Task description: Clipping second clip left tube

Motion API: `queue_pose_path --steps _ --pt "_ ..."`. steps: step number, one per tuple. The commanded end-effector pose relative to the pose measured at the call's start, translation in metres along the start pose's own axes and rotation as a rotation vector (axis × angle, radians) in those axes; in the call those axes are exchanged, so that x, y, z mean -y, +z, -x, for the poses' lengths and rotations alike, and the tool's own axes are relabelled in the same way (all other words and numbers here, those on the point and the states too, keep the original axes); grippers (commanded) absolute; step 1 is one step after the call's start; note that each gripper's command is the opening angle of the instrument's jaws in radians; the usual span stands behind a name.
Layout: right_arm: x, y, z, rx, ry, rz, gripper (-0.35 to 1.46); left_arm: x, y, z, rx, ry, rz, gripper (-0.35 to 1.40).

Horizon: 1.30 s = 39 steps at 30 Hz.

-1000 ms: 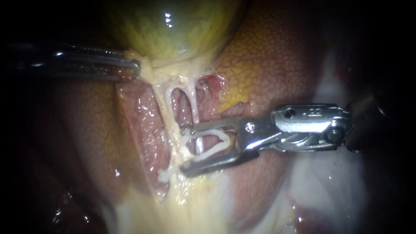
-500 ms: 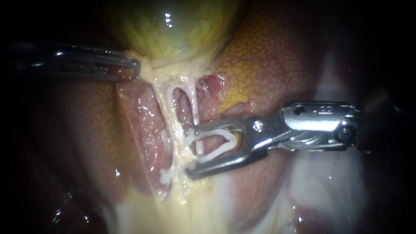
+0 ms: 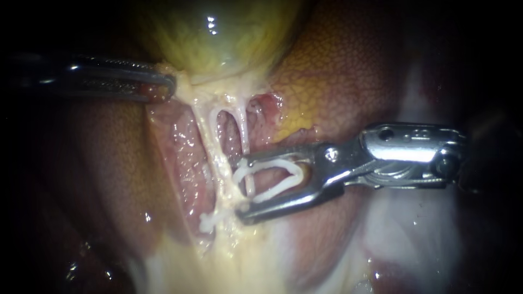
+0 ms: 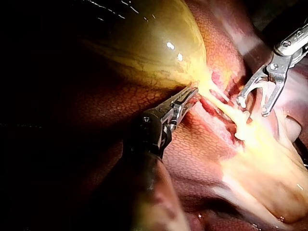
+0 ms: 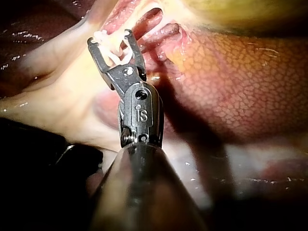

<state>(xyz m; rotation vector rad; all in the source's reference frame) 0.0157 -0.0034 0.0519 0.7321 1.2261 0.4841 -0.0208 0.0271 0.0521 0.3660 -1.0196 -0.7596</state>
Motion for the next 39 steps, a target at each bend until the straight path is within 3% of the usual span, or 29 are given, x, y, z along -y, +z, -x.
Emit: queue_pose_path --steps 1,21,33,39 --pt "-0.0001 0.0001 0.0001 0.0 -0.001 0.0 0.44 0.0 0.0 0.0 0.0 0.0 0.0 -0.35" --pt "-0.0029 0.0017 0.0033 0.004 -0.028 0.008 0.44 0.0 0.0 0.0 0.0 0.0 0.0 -0.35" --pt "-0.0067 0.0019 0.0059 0.008 -0.028 0.016 0.46 -0.0001 0.0 0.0 0.0 0.0 0.0 -0.35" --pt "-0.0076 0.0024 0.0059 0.006 -0.023 0.008 0.47 -0.0001 0.0001 0.0 0.0 0.0 0.0 -0.35"
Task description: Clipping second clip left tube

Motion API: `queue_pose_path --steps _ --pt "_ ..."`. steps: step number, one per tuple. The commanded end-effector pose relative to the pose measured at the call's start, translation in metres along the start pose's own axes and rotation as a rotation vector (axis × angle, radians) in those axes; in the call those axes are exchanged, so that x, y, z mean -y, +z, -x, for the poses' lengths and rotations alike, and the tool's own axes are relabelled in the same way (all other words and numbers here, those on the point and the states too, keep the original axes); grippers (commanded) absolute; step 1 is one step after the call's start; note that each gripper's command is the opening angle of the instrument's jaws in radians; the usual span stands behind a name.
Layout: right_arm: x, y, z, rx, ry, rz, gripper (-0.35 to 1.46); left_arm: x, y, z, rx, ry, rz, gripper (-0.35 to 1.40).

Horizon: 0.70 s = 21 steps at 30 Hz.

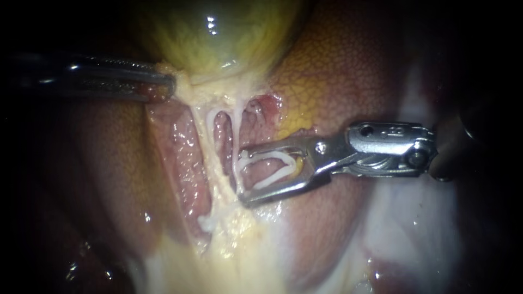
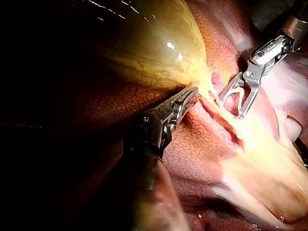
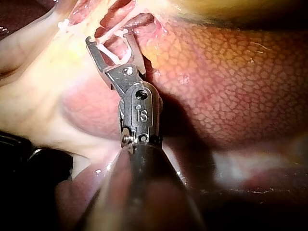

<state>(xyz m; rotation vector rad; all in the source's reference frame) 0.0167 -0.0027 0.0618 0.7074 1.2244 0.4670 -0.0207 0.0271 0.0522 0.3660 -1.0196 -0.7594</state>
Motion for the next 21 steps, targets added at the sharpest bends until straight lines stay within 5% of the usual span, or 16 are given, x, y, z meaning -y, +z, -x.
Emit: queue_pose_path --steps 1,12,21 --pt "0.0 0.0002 -0.0001 -0.006 0.003 -0.007 0.47 0.0 0.0 0.0 0.0 0.0 0.0 -0.35" --pt "0.0004 0.0006 -0.0001 -0.017 0.001 -0.038 0.46 0.0 0.0 -0.0001 0.0 0.0 0.0 -0.35" --pt "0.0003 -0.0026 -0.0002 -0.002 0.005 -0.011 0.46 0.0 0.0 -0.0001 0.0 0.001 0.0 -0.35"
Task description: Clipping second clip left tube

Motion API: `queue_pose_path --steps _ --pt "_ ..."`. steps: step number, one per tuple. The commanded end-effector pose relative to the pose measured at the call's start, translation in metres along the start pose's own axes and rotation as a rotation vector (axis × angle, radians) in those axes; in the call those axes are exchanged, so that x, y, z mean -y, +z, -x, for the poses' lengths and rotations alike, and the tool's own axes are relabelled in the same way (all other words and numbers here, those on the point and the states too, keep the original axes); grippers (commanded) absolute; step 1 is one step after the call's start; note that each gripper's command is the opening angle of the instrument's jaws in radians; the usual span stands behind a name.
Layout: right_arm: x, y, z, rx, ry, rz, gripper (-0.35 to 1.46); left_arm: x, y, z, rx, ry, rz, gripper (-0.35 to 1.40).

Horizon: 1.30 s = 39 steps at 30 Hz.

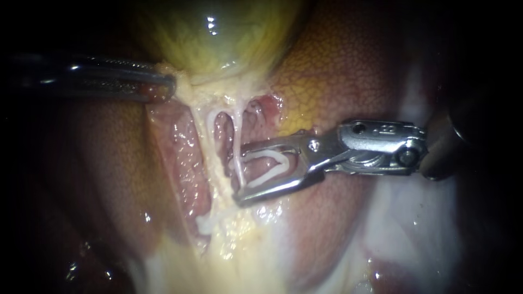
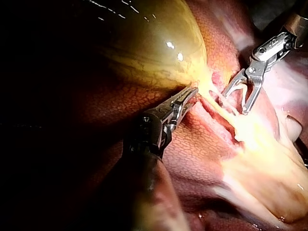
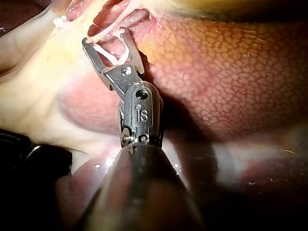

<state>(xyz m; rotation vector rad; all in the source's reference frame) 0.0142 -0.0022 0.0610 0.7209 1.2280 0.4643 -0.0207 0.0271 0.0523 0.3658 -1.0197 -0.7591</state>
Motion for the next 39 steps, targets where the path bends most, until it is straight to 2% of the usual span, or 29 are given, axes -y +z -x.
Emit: queue_pose_path --steps 1,6,13,18,29,39 --pt "0.0 -0.0003 -0.0002 -0.001 0.002 0.0 0.46 0.0 0.0 0.0 0.0 0.0 0.0 -0.35" --pt "0.0011 -0.0017 -0.0017 -0.003 0.012 -0.006 0.46 0.0 0.0 0.0 0.0 0.0 0.0 -0.35" --pt "0.004 -0.0016 -0.0037 -0.008 0.03 -0.017 0.45 0.0 0.0 0.0 0.0 0.0 0.0 -0.35" --pt "0.005 -0.0008 -0.0044 -0.013 0.033 -0.026 0.45 0.0 0.0 0.0 0.0 0.0 0.0 -0.35" --pt "0.0043 0.0013 -0.0032 -0.011 0.023 -0.024 0.45 0.0 0.0 0.0 0.0 0.0 0.0 -0.35" --pt "0.0024 0.0023 -0.001 -0.009 0.009 -0.013 0.46 0.0 0.0 0.0 0.0 0.0 0.0 -0.35"
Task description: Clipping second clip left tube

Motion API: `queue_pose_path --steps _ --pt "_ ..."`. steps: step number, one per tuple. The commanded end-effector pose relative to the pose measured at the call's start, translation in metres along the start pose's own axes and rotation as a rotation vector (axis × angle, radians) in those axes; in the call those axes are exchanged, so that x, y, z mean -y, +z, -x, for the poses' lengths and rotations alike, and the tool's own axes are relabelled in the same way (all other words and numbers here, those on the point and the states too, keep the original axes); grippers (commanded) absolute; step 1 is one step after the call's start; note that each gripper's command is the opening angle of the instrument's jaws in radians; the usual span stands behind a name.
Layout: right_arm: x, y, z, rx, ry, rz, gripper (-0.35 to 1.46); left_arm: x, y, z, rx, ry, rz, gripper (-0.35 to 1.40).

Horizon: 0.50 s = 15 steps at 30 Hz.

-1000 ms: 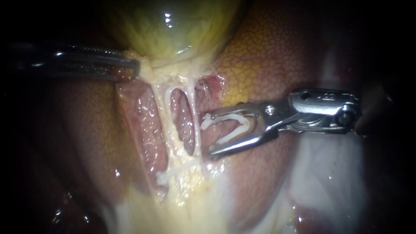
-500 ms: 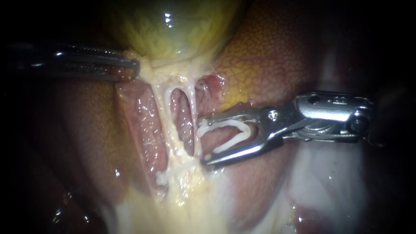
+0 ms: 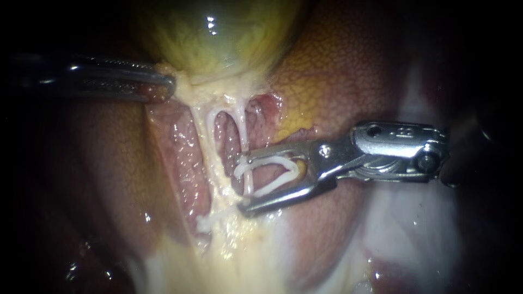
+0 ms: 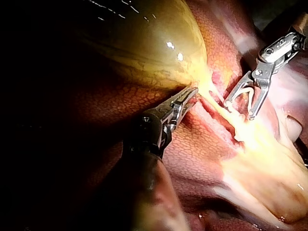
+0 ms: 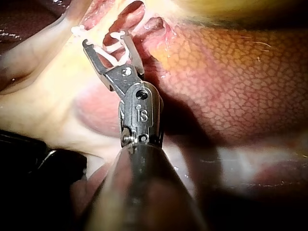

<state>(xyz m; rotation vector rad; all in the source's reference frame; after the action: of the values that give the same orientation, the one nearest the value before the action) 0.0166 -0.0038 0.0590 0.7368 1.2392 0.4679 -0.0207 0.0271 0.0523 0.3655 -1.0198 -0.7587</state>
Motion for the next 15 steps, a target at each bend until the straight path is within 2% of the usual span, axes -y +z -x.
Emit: queue_pose_path --steps 1,8,15 --pt "-0.0003 0.0002 0.0003 0.002 -0.002 0.002 0.46 0.0 0.0 0.0 0.0 0.0 0.0 -0.35" --pt "-0.0016 0.0009 0.0012 0.003 -0.009 0.01 0.48 0.0 0.0 0.0 0.0 0.0 0.0 -0.35" --pt "-0.0018 0.0016 0.001 0.006 -0.013 -0.007 0.48 0.0 0.0001 0.0 0.0 0.0 0.001 -0.35"
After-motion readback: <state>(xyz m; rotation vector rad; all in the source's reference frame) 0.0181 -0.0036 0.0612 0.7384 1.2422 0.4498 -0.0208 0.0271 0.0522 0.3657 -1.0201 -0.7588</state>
